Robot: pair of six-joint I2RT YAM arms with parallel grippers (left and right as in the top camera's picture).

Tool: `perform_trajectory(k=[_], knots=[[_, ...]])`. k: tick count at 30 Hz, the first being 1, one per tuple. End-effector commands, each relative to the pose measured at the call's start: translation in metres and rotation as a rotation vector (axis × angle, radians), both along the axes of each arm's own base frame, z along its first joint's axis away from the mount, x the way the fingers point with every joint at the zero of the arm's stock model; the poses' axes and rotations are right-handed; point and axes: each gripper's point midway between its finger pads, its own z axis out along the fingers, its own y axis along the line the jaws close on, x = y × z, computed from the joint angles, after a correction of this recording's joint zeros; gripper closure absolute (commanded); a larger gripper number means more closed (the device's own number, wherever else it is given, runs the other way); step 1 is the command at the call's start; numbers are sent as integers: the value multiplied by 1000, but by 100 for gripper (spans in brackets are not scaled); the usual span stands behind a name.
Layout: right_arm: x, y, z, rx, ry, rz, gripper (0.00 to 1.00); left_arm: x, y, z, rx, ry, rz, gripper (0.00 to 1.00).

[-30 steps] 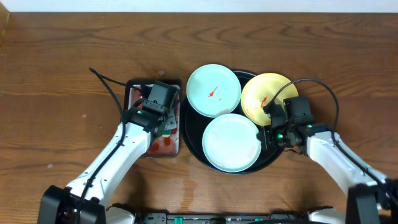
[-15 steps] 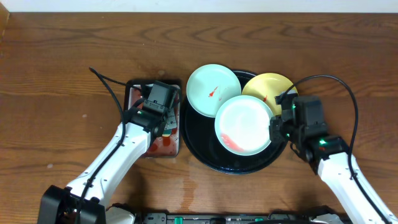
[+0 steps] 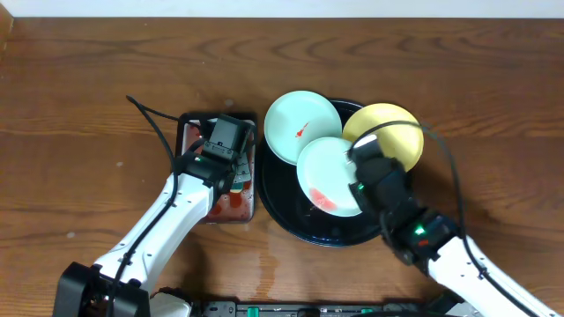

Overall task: Clean dirty plates on tray and stack at the side
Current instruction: 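Lift the cleaned white plate with the right gripper and move it right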

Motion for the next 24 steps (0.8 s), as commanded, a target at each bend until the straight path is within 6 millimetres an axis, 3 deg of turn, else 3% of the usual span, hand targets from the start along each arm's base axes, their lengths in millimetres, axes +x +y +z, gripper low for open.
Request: perform_trajectory(k=[1, 5, 10, 24], knots=[[0, -3, 40, -208, -198, -41, 99, -1, 2, -1, 8, -3, -11, 92], [-11, 10, 70, -348, -347, -30, 99, -1, 2, -1, 8, -3, -11, 92], [-20, 23, 92, -396, -440, -24, 99, -1, 2, -1, 8, -3, -11, 92], [-22, 26, 97, -385, -459, -28, 99, -1, 2, -1, 8, -3, -11, 92]])
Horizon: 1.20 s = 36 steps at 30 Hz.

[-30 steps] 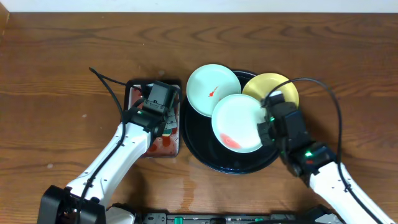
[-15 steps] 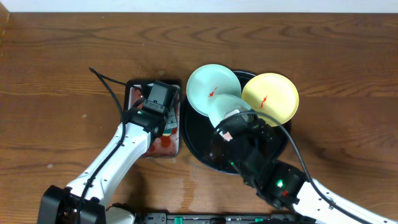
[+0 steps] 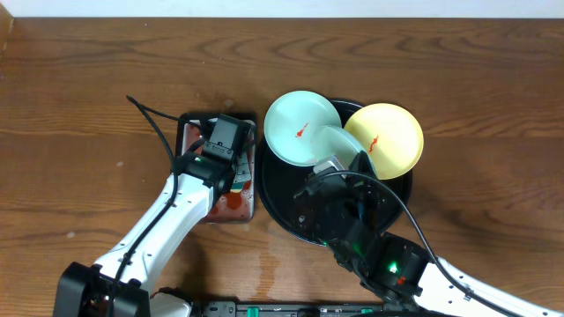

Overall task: Clean dirty plates on tray and stack at the side
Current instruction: 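Lift the cleaned white plate with the right gripper and move it right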

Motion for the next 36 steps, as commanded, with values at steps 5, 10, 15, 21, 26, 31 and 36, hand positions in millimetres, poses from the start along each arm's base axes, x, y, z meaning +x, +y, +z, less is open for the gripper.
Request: perform_trajectory(k=[5, 10, 15, 21, 26, 31, 36], knots=[[4, -11, 12, 141, -49, -81, 99, -2, 2, -1, 10, 1, -11, 92], [18, -44, 7, 276, -72, -226, 99, -2, 2, -1, 10, 1, -11, 92], [35, -72, -13, 445, -14, -317, 99, -2, 2, -1, 10, 1, -10, 92], [54, -138, -39, 692, 32, -527, 99, -2, 2, -1, 10, 2, -11, 92], [55, -206, -55, 865, 39, -719, 99, -2, 2, -1, 10, 2, -11, 92], [29, -273, -76, 1024, 2, -984, 99, -2, 2, -1, 10, 1, -11, 92], [9, -312, -91, 1169, -17, -1126, 99, -2, 2, -1, 10, 2, -11, 92]])
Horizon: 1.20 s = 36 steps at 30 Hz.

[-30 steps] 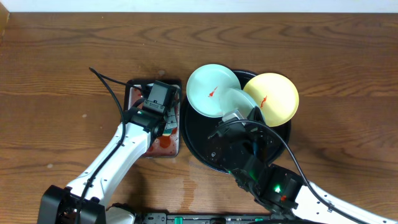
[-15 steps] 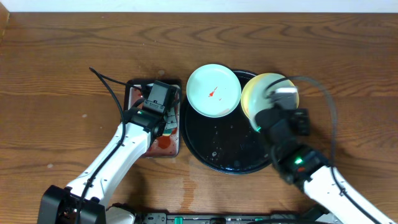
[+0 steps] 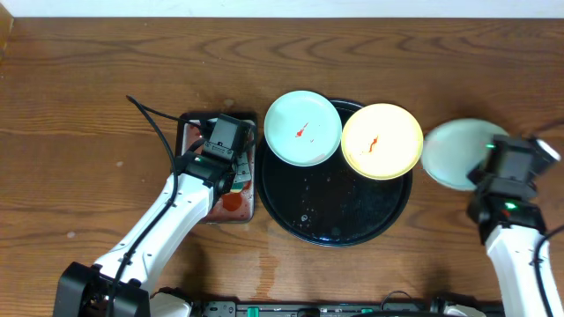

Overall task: Clean dirty plates on tray and stack at the side
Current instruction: 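Lift the cleaned white plate with the right gripper and move it right, then set the white plate down at the right side and release, then grasp the yellow plate rim with the right gripper and pull it forward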

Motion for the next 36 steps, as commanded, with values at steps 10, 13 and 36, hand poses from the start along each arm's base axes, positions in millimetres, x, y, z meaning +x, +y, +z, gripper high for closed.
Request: perform_trajectory(k=[10, 13, 36], knots=[[5, -9, -42, 299, -17, -34, 99, -1, 2, 0, 10, 1, -10, 92], [37, 22, -45, 364, -39, 243, 89, -1, 2, 0, 10, 1, -10, 92], [101, 144, -91, 480, -64, 900, 72, -3, 3, -1, 12, 8, -10, 92]])
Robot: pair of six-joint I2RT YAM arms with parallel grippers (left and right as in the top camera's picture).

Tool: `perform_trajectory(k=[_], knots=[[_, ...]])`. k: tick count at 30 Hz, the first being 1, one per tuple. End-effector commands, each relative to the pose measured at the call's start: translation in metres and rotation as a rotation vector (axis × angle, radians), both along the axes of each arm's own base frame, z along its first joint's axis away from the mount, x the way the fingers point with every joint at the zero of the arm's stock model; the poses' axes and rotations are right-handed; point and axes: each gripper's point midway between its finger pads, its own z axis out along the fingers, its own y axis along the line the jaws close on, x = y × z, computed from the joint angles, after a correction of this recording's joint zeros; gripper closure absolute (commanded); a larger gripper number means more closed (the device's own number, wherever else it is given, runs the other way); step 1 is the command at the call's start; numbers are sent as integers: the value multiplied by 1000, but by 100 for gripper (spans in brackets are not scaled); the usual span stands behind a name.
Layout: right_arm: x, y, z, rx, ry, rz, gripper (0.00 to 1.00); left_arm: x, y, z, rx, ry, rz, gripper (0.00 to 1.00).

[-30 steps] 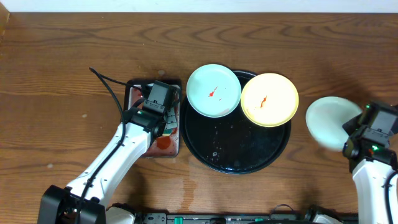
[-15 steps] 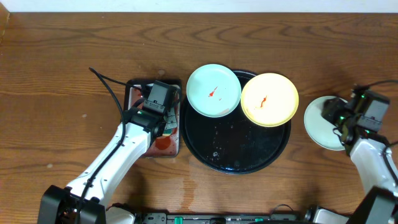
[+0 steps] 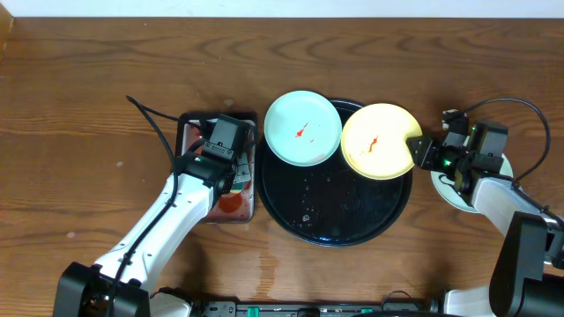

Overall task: Clean dirty plates on tray and stack at the side
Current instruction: 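Grasp the yellow plate rim with the right gripper and pull it forward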

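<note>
A black round tray (image 3: 333, 220) sits mid-table. A pale green plate (image 3: 302, 129) with a red smear rests on its back left rim. A yellow plate (image 3: 377, 141), also smeared red, rests on its back right. My right gripper (image 3: 420, 151) reaches in from the right, its dark fingers spread at the yellow plate's right rim. Another pale plate (image 3: 448, 187) lies on the table right of the tray, partly under my right arm. My left gripper (image 3: 222, 132) hangs over a small black square tray (image 3: 189, 123); its fingers are hidden under the wrist.
A red blob (image 3: 231, 202) lies in the small square tray beside the left arm. A black cable (image 3: 150, 119) runs across the table left of that tray. Another cable (image 3: 520, 110) loops behind the right arm.
My right gripper was over the pale plate right of the tray. Now that plate lies on the table and the gripper points left at the yellow plate's rim. The left arm has not moved.
My right gripper was at a pale plate with a red smear on the tray. Then that plate was tilted up over the tray. Then it was right of the tray, under the gripper. Now it lies there, and the gripper is at the yellow plate.
</note>
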Motion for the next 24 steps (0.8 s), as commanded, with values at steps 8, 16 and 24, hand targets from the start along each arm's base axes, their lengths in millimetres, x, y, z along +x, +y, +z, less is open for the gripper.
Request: perform_trajectory(k=[8, 16, 24], knots=[[-11, -13, -18, -88, 96, -50, 99, -2, 2, -1, 10, 3, -11, 92], [-16, 0, 4, -34, 67, -7, 99, -3, 3, -1, 12, 10, -11, 92], [-51, 29, 34, -46, 94, 97, 99, -4, -3, -2, -19, 17, -26, 92]])
